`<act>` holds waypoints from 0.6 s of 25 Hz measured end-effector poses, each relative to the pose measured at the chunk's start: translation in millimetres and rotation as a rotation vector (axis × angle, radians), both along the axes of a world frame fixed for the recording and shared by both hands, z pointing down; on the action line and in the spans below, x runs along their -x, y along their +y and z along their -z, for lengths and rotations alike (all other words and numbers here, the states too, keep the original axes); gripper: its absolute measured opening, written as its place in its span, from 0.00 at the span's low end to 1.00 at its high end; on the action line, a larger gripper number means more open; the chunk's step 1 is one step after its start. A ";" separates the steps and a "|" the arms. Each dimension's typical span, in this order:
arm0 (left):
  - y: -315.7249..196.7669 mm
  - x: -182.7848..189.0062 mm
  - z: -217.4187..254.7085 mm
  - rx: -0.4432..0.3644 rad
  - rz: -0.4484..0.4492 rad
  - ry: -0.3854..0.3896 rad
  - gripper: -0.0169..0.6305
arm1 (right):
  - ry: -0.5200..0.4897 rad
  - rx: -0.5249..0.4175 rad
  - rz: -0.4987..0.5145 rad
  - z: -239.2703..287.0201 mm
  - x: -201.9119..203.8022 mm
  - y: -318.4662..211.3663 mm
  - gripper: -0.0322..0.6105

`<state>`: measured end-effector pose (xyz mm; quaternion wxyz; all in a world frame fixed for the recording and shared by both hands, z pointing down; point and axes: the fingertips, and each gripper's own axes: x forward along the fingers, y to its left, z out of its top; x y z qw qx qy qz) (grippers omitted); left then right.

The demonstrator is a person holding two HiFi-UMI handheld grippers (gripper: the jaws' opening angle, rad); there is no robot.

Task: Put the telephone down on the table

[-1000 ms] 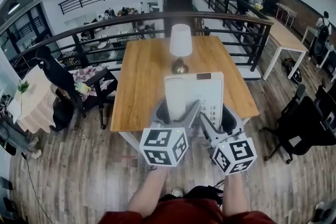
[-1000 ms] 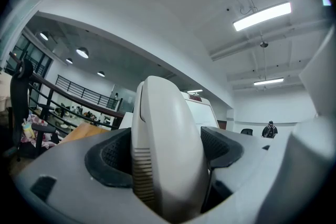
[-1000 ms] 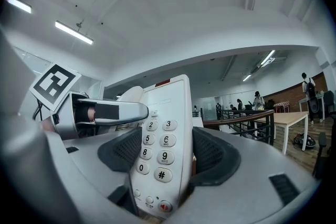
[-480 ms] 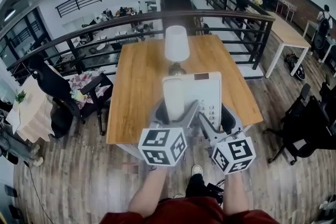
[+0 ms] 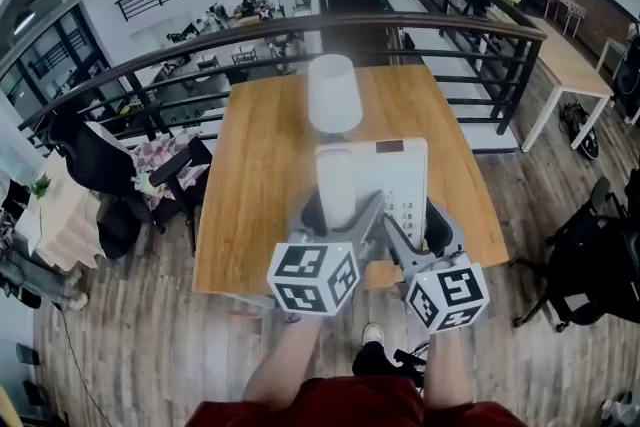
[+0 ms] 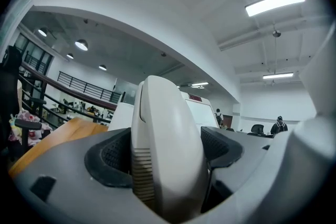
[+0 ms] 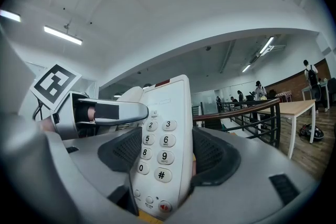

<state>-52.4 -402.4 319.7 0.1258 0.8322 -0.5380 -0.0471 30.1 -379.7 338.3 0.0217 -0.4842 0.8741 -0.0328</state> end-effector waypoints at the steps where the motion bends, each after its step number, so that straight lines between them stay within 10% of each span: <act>1: -8.2 -2.9 -3.9 0.010 0.000 -0.001 0.64 | -0.001 0.009 0.000 -3.8 -2.9 -8.1 0.51; 15: -100.1 -51.7 -90.8 0.197 -0.023 -0.027 0.64 | -0.026 0.186 -0.024 -88.0 -50.3 -95.1 0.51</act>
